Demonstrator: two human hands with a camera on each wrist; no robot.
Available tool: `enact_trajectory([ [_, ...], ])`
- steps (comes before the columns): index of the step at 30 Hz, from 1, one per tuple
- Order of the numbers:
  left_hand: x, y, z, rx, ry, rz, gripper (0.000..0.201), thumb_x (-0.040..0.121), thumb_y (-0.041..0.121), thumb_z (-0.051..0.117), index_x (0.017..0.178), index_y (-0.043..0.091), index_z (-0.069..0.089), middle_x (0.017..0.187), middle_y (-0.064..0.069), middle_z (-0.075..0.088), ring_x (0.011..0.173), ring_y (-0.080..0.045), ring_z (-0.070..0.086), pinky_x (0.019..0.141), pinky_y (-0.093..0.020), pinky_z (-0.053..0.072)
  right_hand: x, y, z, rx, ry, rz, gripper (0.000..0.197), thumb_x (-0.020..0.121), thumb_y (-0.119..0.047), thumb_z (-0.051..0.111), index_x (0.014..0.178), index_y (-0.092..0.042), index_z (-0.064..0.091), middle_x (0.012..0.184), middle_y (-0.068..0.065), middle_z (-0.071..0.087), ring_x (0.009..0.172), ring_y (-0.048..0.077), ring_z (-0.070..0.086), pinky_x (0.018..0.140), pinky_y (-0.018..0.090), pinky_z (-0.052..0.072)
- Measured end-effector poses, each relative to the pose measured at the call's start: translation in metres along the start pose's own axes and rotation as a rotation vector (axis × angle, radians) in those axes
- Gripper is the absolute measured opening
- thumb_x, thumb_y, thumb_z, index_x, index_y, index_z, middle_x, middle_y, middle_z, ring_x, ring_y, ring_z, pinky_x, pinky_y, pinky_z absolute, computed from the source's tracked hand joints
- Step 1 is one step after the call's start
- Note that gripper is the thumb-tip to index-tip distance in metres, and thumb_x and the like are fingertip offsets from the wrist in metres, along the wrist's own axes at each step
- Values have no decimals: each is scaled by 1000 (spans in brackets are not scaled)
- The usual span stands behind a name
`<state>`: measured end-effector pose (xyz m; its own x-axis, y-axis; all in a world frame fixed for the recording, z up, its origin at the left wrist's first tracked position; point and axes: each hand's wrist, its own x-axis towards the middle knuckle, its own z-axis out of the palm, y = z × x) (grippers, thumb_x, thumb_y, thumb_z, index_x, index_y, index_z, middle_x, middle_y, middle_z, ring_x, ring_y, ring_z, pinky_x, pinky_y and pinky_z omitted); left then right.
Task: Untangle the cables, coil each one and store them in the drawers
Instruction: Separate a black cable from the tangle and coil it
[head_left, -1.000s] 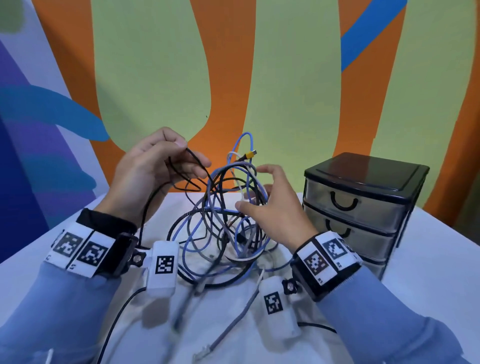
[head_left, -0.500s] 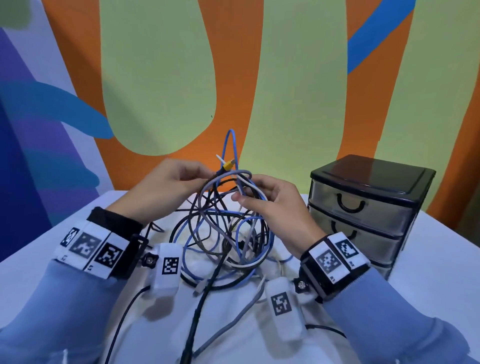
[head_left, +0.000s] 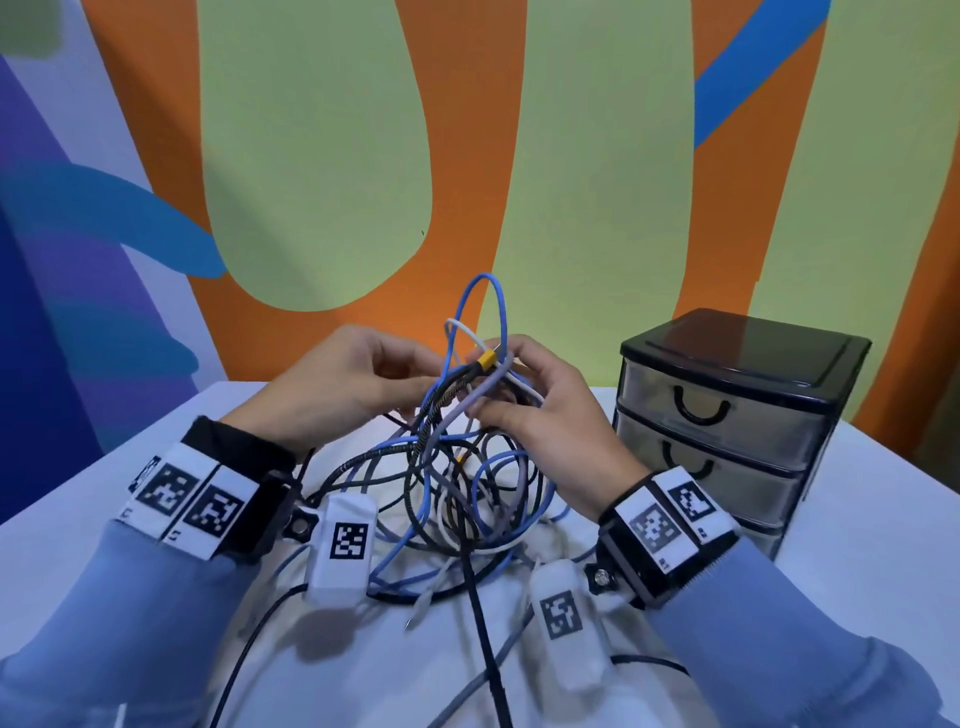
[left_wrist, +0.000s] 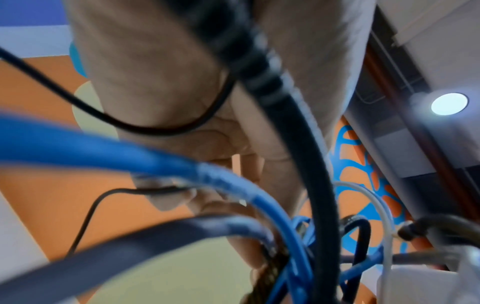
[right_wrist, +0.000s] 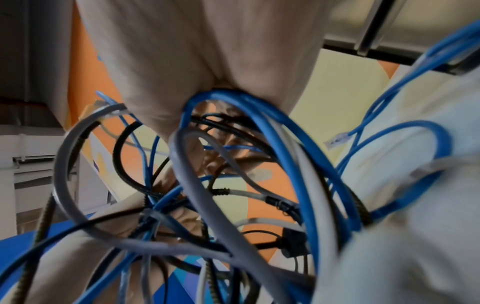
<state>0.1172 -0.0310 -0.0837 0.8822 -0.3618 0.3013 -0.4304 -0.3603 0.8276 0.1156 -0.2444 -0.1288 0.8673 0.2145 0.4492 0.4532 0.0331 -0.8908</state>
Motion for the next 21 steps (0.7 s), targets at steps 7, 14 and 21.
enact_trajectory([
  [7,4,1,11,49,132,-4,6,96,3,72,93,7,75,85,-8,79,75,-18,66,73,-32,52,-2,-5,-5,19,57,45,21,89,4,74,105,2,60,96,19,74,72,25,66,73,37,59],
  [14,12,5,9,-305,679,50,13,108,5,55,99,14,55,74,-2,69,58,-11,55,50,-21,49,3,0,-6,-25,172,88,16,96,1,59,84,-9,64,78,18,70,71,24,67,72,32,56],
  [21,10,-8,-23,-304,650,-36,14,104,21,65,101,13,76,61,5,48,53,-12,38,57,-27,36,5,6,-9,-109,205,69,13,103,-13,61,99,-3,55,98,18,68,76,16,65,69,29,54],
])
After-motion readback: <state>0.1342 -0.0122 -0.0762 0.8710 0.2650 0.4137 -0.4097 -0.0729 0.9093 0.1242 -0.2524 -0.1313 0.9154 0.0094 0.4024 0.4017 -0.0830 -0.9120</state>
